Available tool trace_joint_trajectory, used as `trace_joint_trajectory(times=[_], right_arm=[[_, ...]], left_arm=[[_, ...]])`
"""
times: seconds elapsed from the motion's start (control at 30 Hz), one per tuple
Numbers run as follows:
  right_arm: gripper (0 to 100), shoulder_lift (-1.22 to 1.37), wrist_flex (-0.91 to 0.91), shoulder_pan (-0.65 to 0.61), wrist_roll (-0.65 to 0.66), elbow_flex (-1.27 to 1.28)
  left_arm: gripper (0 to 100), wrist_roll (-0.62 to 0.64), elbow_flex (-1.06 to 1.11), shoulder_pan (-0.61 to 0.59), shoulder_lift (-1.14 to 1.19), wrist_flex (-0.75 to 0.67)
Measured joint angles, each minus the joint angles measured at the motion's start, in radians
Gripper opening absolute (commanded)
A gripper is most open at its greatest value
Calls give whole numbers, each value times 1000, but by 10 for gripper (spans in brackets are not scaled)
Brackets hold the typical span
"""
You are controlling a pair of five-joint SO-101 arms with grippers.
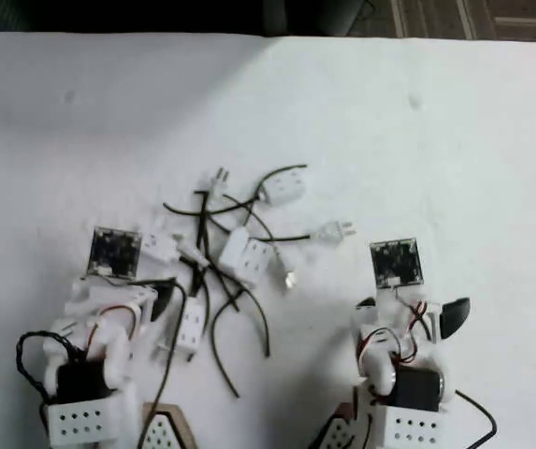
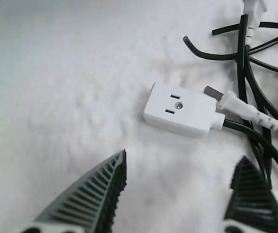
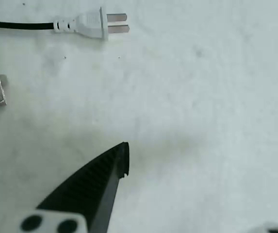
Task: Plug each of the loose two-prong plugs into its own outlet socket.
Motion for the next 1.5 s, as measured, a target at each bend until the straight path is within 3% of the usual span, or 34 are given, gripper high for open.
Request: trace_joint_trajectory(times=[0.03, 0.07, 0.17, 0.3, 0.67, 0.9, 1.13, 1.2, 1.4, 1.5], right_arm=[[524, 0, 0, 2, 0, 0], [524, 2, 0, 2, 0, 0], [524, 2, 0, -2, 0, 0], [523, 2, 0, 5, 0, 0], [522, 2, 20, 5, 3, 0], [522, -3, 55, 9, 3, -25], [519, -5, 57, 8, 3, -26], [471, -5, 57, 8, 3, -26], [132, 0, 63, 8, 98, -61], [65, -5, 63, 8, 189, -97]], left_arm=[[24, 0, 0, 2, 0, 0], [17, 0, 0, 2, 0, 0], [69, 0, -5, 2, 0, 0], [20, 0, -23, 3, 0, 0], [31, 0, -80, 3, 0, 2], [31, 0, -135, 3, 0, 100], [31, 3, -135, 3, 0, 110], [31, 3, -135, 3, 0, 110], [31, 3, -135, 3, 0, 149], [31, 3, -135, 3, 0, 152]])
